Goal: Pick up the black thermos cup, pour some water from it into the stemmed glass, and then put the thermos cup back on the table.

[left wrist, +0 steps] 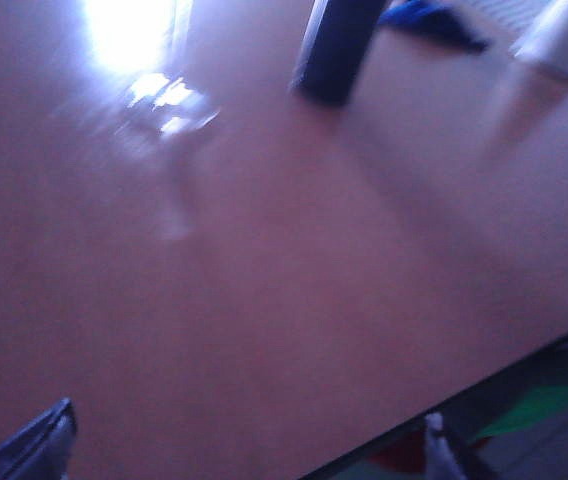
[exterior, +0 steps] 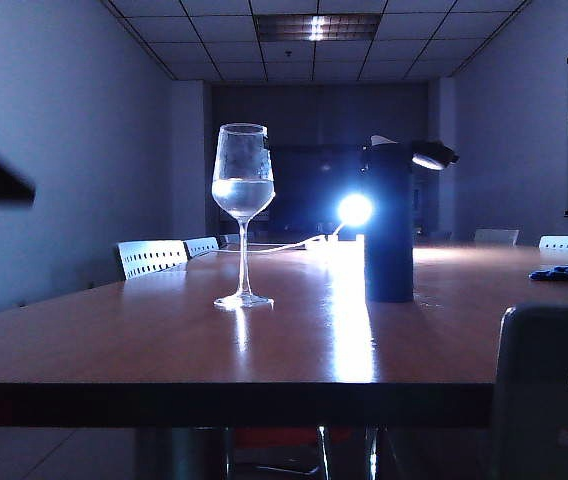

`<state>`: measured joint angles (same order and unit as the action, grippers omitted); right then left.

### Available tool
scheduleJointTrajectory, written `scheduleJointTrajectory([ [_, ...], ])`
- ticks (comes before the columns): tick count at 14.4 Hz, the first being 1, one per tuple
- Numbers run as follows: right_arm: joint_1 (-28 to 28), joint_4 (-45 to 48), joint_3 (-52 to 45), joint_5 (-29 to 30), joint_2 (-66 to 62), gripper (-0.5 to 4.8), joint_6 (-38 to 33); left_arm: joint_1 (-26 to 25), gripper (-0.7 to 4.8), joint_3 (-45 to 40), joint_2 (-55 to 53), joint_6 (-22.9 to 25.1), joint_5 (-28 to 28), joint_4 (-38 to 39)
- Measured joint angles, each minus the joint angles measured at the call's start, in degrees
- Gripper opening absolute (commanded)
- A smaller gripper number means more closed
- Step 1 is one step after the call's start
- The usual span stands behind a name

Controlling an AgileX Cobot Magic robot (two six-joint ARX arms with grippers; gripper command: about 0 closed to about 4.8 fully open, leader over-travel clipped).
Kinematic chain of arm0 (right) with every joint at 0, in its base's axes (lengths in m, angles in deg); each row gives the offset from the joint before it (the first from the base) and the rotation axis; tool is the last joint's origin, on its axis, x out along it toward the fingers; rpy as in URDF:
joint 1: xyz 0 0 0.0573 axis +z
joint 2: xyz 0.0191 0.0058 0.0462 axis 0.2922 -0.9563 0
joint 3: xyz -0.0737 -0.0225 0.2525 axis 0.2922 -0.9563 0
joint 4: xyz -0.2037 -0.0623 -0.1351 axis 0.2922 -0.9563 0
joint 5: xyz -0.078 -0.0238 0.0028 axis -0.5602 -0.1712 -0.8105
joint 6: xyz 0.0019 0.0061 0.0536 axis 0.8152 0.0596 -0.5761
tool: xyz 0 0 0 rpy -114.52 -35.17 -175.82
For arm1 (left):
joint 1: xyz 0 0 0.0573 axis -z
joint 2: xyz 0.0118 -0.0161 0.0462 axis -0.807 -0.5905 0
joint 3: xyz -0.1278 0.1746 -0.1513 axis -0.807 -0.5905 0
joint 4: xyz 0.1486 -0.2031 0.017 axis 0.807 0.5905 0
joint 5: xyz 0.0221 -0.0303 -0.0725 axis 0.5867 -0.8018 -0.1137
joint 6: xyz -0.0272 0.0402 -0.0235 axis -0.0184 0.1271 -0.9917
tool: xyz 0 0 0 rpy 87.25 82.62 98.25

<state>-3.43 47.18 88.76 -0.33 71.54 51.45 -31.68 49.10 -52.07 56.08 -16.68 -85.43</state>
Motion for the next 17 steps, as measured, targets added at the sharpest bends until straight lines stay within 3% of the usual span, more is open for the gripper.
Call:
scheduleJointTrajectory([
  [1, 0.0, -0.02, 0.0, -0.02, 0.0, 0.16, 0.07, 0.0, 3.04, -0.55, 0.0, 0.02, 1.36, -0.2],
  [3, 0.0, 0.04, 0.0, -0.76, 0.0, -0.06, 0.94, -0.02, -0.15, -1.05, 0.0, 0.04, 1.92, -1.46],
  [6, 0.0, 0.09, 0.0, -6.62, 0.0, -0.05, 0.81, -0.04, -0.05, -2.29, 0.0, -0.11, 2.91, -7.08],
  [11, 0.0, 0.11, 0.0, -6.93, 0.0, -0.05, 0.81, -0.9, -0.05, -2.29, 0.07, -0.13, 4.11, -14.16],
  [13, -0.07, 0.11, 0.0, -7.13, 0.02, -0.05, 0.81, -6.88, -0.05, -2.29, 0.09, -0.13, 4.59, -16.9],
  [14, -1.9, 0.07, 0.0, -10.54, 0.98, -0.05, 0.81, -9.7, -0.05, -2.29, 0.15, -0.13, 4.9, -17.68],
  [15, -5.88, 1.22, 0.0, -13.77, 1.22, -0.05, 0.76, -12.81, -0.05, -2.29, 0.5, -0.11, 4.81, -17.99],
  [17, -13.14, 3.21, 0.0, -14.4, 1.27, -0.05, 0.76, -18.51, -0.05, -2.29, 0.5, 0.52, 5.25, -19.76],
])
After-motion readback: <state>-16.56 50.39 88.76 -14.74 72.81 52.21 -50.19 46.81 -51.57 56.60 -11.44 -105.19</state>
